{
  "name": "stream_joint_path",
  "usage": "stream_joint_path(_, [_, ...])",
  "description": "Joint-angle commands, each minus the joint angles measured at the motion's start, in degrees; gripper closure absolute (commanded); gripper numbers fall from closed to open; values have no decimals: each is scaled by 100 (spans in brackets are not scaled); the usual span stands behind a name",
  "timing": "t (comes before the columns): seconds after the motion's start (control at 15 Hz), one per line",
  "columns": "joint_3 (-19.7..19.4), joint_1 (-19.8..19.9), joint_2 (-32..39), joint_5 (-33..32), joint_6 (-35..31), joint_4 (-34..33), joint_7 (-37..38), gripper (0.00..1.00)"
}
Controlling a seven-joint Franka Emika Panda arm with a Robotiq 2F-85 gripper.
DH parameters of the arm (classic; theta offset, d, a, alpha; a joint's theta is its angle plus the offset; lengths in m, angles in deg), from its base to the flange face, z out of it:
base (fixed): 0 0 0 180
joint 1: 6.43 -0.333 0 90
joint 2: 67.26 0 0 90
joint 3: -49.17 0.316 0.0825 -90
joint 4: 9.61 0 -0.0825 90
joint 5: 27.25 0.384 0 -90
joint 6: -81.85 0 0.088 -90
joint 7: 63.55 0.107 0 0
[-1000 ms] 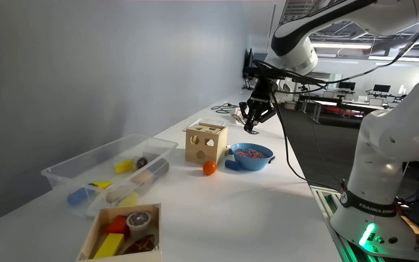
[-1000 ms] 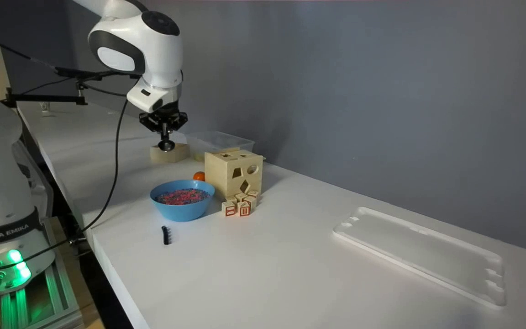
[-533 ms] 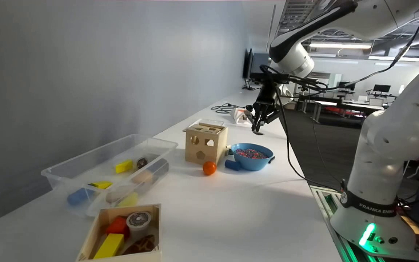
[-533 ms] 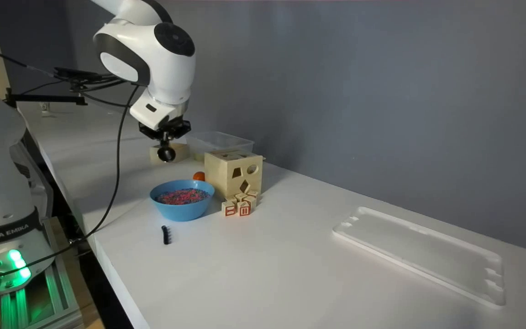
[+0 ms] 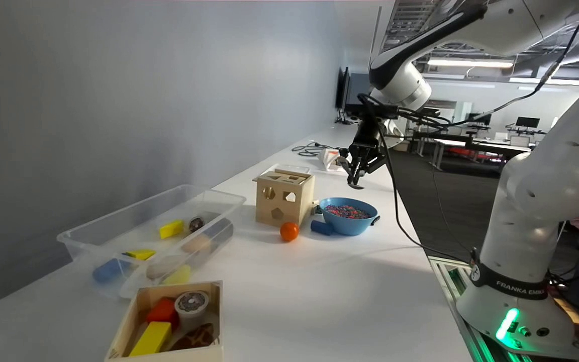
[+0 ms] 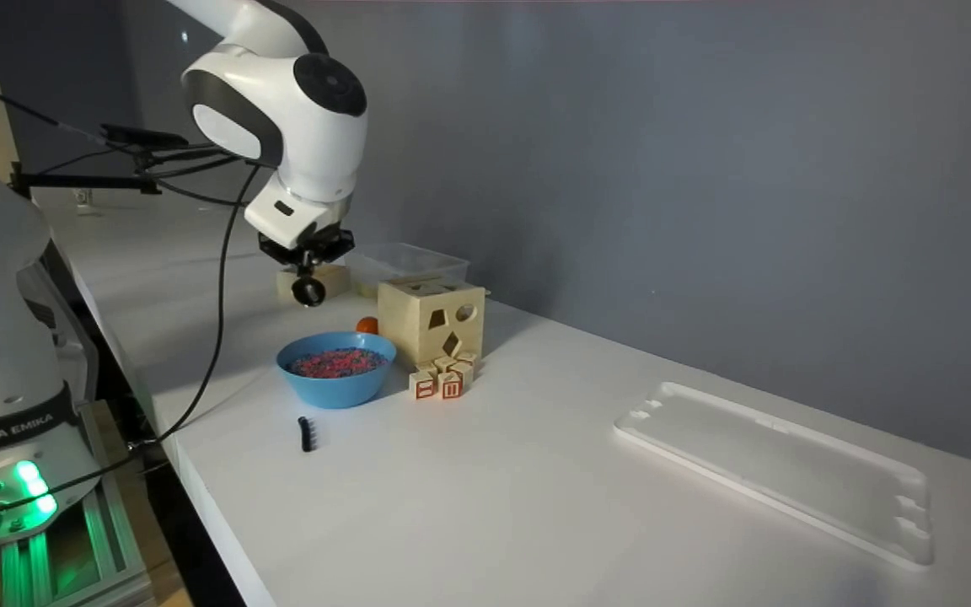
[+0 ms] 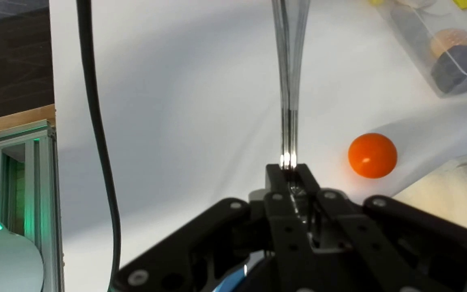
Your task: Pick up the spoon from the bucket and put it in the bowl
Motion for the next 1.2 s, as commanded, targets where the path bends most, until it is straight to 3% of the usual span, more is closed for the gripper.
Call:
stream_joint_path(0.0, [-363,120,727,313,564,-360,-673,97])
stream_joint_path(0.4, [-765,299,1795,747,1744,-949,-1457,97])
stream_joint_path(1.13, [-575,264,3292,793,2449,-1837,-1494,97])
